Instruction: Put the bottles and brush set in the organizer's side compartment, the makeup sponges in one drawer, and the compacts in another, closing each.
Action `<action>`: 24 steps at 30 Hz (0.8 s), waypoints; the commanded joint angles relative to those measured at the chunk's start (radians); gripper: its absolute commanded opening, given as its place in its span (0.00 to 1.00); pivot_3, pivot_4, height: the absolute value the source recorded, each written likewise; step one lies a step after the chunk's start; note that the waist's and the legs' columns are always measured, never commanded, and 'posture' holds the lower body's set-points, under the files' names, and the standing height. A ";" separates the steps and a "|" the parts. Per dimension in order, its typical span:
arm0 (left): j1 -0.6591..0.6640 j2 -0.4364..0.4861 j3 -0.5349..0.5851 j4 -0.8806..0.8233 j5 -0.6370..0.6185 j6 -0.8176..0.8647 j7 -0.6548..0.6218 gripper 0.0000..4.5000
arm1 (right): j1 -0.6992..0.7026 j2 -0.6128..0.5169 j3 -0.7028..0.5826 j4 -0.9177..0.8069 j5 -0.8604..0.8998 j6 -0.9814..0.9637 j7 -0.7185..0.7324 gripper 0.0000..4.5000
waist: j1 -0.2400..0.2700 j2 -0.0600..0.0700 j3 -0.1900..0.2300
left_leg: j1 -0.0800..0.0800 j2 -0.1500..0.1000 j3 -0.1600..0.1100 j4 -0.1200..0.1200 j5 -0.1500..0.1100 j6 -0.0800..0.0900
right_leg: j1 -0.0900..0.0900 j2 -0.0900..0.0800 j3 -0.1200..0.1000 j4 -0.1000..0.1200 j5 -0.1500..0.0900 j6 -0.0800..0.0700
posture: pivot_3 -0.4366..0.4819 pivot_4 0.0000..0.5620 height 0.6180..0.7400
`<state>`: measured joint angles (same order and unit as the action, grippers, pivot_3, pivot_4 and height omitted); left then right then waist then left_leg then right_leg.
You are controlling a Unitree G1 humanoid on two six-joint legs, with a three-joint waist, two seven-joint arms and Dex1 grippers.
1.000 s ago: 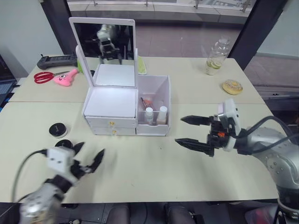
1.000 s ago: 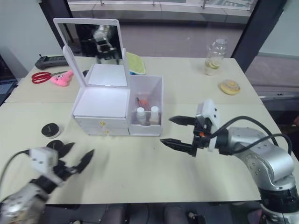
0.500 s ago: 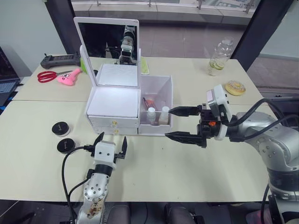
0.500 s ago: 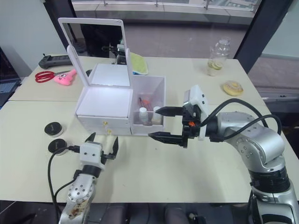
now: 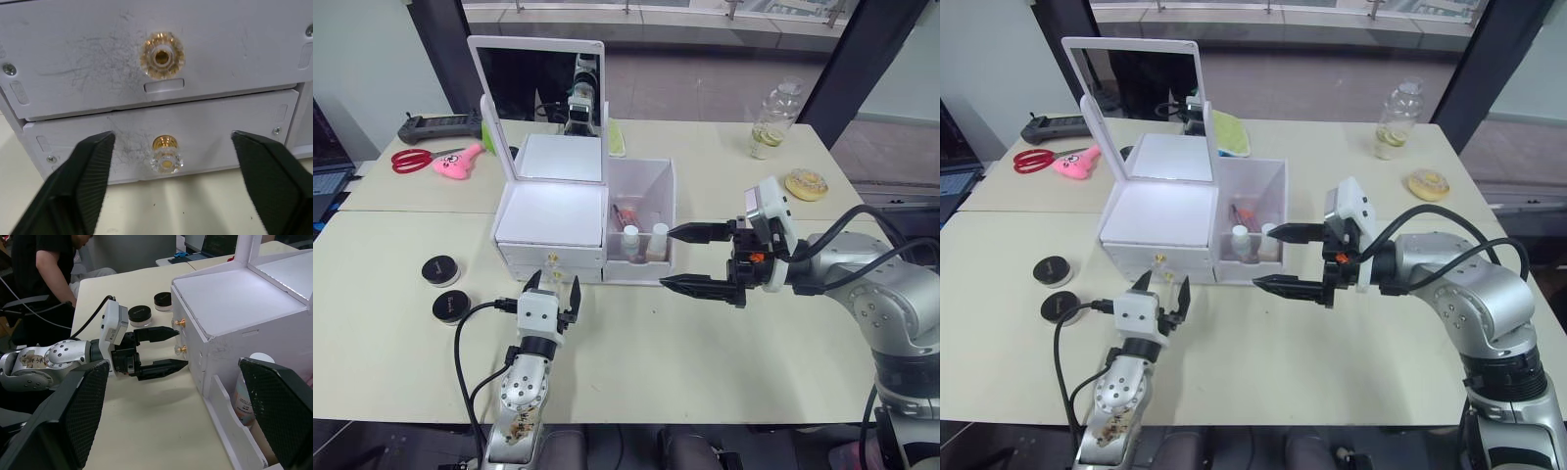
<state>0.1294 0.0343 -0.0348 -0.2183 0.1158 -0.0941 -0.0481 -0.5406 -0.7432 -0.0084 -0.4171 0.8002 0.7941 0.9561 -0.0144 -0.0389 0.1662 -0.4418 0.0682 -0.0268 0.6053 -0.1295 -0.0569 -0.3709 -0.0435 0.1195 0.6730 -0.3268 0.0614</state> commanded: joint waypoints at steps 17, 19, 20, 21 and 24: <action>0.004 0.018 0.006 -0.009 -0.009 -0.007 0.000 0.01 | -0.014 -0.005 -0.028 -0.036 0.019 -0.002 -0.026 1.00 | 0.001 0.001 0.000 | 0.000 0.000 0.000 0.000 0.000 0.000 | 0.000 0.000 0.000 0.000 0.000 0.000 | 0.48 0.27 1.00; 0.011 0.022 0.003 -0.020 -0.009 -0.019 -0.004 0.09 | -0.014 -0.003 -0.025 -0.034 0.017 -0.003 -0.026 1.00 | 0.000 0.001 0.000 | 0.000 0.000 0.000 0.000 0.000 0.000 | 0.000 0.000 0.000 0.000 0.000 0.000 | 0.48 0.27 1.00; 0.015 0.023 0.002 -0.027 -0.013 -0.022 -0.007 0.14 | -0.015 -0.003 -0.024 -0.034 0.016 -0.003 -0.027 1.00 | 0.000 0.001 0.000 | 0.000 0.000 0.000 0.000 0.000 0.000 | 0.000 0.000 0.000 0.000 0.000 0.000 | 0.48 0.27 1.00; 0.019 0.024 0.001 -0.033 -0.015 -0.023 -0.010 0.20 | -0.015 -0.002 -0.024 -0.033 0.017 -0.003 -0.027 1.00 | 0.000 0.001 0.000 | 0.000 0.000 0.000 0.000 0.000 0.000 | 0.000 0.000 0.000 0.000 0.000 0.000 | 0.48 0.27 1.00; 0.043 0.021 0.004 -0.056 -0.007 -0.010 -0.001 0.41 | -0.012 -0.004 -0.026 -0.037 0.020 -0.001 -0.027 1.00 | -0.001 0.001 0.000 | 0.000 0.000 0.000 0.000 0.000 0.000 | 0.000 0.000 0.000 -0.001 0.000 0.000 | 0.48 0.27 1.00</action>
<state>0.1680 0.0548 -0.0254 -0.2259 0.1114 -0.1024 -0.0544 -0.5405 -0.7426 -0.0111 -0.4245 0.8074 0.7964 0.9311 -0.0150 -0.0383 0.1660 -0.4418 0.0682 -0.0265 0.6048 -0.1296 -0.0570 -0.3707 -0.0436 0.1198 0.6715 -0.3267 0.0616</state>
